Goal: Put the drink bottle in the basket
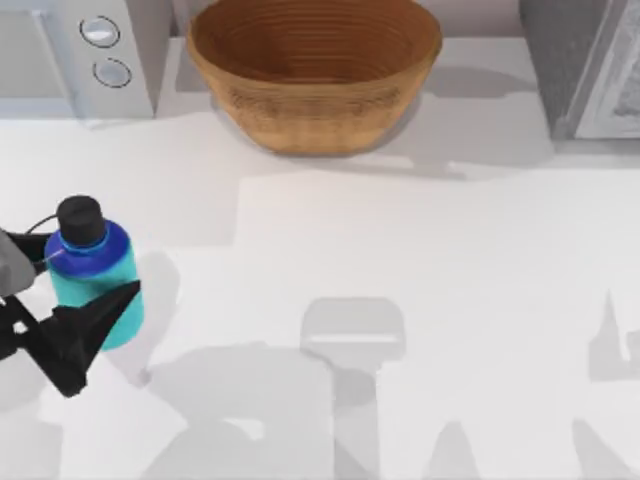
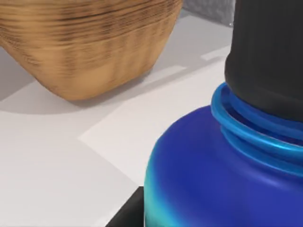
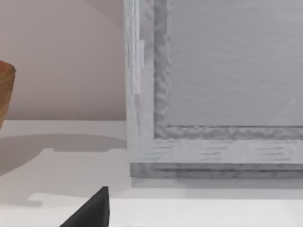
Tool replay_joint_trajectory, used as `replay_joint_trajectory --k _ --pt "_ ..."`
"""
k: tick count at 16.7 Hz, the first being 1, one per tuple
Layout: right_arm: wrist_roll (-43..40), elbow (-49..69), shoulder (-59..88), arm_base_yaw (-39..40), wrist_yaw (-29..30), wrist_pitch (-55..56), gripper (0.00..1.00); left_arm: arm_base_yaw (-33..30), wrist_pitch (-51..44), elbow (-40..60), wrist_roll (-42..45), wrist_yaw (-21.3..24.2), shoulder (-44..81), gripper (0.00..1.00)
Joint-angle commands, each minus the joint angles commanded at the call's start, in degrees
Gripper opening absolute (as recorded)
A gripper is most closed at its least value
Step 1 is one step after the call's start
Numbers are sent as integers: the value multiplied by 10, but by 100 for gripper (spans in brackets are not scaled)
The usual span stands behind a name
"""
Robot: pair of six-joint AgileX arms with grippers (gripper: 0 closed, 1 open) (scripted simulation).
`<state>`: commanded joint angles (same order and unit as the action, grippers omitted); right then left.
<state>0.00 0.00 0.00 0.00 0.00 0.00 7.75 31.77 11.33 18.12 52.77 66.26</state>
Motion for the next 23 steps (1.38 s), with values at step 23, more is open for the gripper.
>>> replay_joint_trajectory --k 23 --pt "0 0 0 0 0 0 100 4 -232 246 3 20 0 0"
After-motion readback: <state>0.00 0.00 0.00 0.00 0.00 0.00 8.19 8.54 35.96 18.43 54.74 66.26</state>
